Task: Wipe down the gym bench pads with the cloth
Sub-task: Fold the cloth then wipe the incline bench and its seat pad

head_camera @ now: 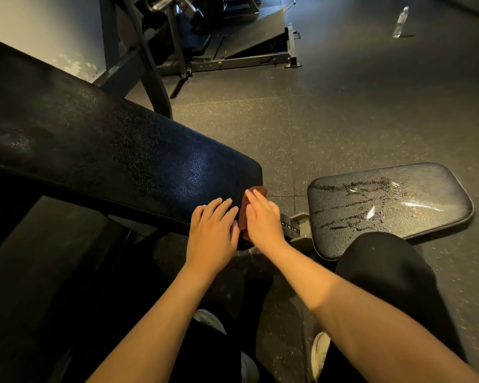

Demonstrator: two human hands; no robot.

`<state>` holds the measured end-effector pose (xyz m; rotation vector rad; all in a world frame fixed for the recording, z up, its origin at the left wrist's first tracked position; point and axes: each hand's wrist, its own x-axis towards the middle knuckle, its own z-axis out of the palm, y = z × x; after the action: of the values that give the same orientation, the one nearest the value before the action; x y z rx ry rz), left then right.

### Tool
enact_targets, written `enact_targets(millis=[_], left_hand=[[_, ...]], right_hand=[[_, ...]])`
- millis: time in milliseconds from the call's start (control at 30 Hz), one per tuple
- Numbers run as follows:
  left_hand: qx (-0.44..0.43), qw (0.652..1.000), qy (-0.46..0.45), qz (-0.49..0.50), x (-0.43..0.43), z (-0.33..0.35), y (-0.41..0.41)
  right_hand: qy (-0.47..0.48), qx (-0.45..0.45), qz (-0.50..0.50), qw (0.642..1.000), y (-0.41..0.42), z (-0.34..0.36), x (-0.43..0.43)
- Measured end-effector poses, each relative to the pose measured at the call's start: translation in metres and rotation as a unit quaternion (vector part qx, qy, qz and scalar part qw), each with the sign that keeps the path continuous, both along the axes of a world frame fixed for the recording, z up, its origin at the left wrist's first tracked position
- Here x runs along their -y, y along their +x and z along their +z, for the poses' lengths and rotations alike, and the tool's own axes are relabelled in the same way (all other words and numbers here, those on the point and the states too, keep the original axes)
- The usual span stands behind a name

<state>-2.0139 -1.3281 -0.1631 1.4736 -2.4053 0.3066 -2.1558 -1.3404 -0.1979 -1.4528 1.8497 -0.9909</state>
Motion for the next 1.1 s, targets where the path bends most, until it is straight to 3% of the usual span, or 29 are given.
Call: enact_targets(millis=[167,267,400,533,667,800,933,1100], left_hand=[[-0.022,1.0,0.019,-0.005,-0.004,0.0,0.004],[-0.027,0.999,0.02,0.004,-0.003,0.003,0.003],[0.037,0.999,-0.001,0.027,0.011,0.016,-0.003],[0.056,0.996,-0.03,0.06,0.021,0.019,-0.002],[0.023,0.997,-0.037,0.059,0.037,0.029,0.001],[0.045,0.997,-0.035,0.06,0.045,0.033,0.003],[0.079,0.994,-0.043,0.059,0.038,0.021,0.002],[0.058,0.996,-0.046,0.057,0.026,0.011,-0.005]], right_hand=[[-0.009,0.002,-0.045,0.999,0.015,0.004,-0.013],[-0.051,-0.037,-0.009,0.998,0.019,-0.005,-0.037],[-0.049,-0.088,0.07,0.992,0.001,-0.001,0.004],[0.002,-0.063,0.047,0.997,0.007,0.013,0.045],[-0.101,-0.034,0.099,0.989,0.022,0.016,0.021],[-0.088,-0.072,0.145,0.983,0.0,0.01,0.04],[-0.021,-0.122,0.078,0.989,-0.003,0.009,0.063],[-0.046,-0.062,-0.027,0.997,0.016,-0.002,0.016]])
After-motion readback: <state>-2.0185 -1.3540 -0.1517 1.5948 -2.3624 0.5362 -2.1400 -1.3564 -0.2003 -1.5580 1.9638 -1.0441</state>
